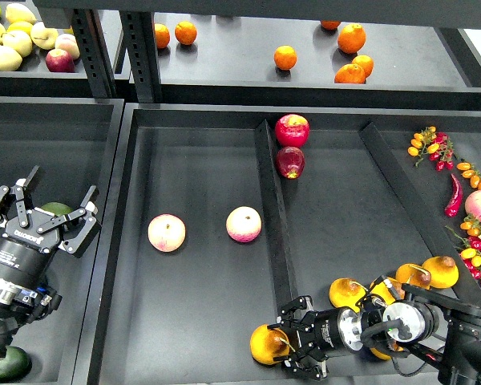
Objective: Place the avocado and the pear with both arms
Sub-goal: 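Close the right gripper around the yellow pear, then carry the pear with the right gripper to the cluster of yellow pears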
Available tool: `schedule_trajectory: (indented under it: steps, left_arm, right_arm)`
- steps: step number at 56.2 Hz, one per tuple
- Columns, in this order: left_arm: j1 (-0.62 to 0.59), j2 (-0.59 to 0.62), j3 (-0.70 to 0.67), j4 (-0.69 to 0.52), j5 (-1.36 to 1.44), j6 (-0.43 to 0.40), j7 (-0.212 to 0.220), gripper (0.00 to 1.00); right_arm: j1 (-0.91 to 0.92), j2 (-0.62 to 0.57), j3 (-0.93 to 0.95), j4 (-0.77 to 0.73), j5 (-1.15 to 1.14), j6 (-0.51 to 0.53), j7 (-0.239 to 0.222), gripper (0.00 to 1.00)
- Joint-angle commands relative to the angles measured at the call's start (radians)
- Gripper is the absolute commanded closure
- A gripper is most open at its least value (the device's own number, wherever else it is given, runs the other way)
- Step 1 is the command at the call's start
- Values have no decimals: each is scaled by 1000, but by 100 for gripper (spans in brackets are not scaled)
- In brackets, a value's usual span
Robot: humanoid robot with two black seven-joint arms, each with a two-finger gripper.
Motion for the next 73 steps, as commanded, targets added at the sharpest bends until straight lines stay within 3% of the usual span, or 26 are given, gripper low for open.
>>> schedule_trajectory:
  steps: [1,22,39,59,73]
  left_arm:
    - [0,0,0,0,0,0,0,1]
    - [0,0,-1,0,0,0,0,1]
    - [0,0,-1,0,0,0,0,1]
    - [2,0,0,0,0,0,0,1]
    - [2,0,5,0,0,0,0,1]
  right_arm:
    - [-5,-1,-1,5,0,-3,0,55]
    - [-16,-2,0,39,13,9,0,70]
    - [-19,-7,14,50,14,7,0,72]
    - [-5,-25,190,70,14,-3,0,72]
    - [-9,-180,230,133,14,-2,0,71]
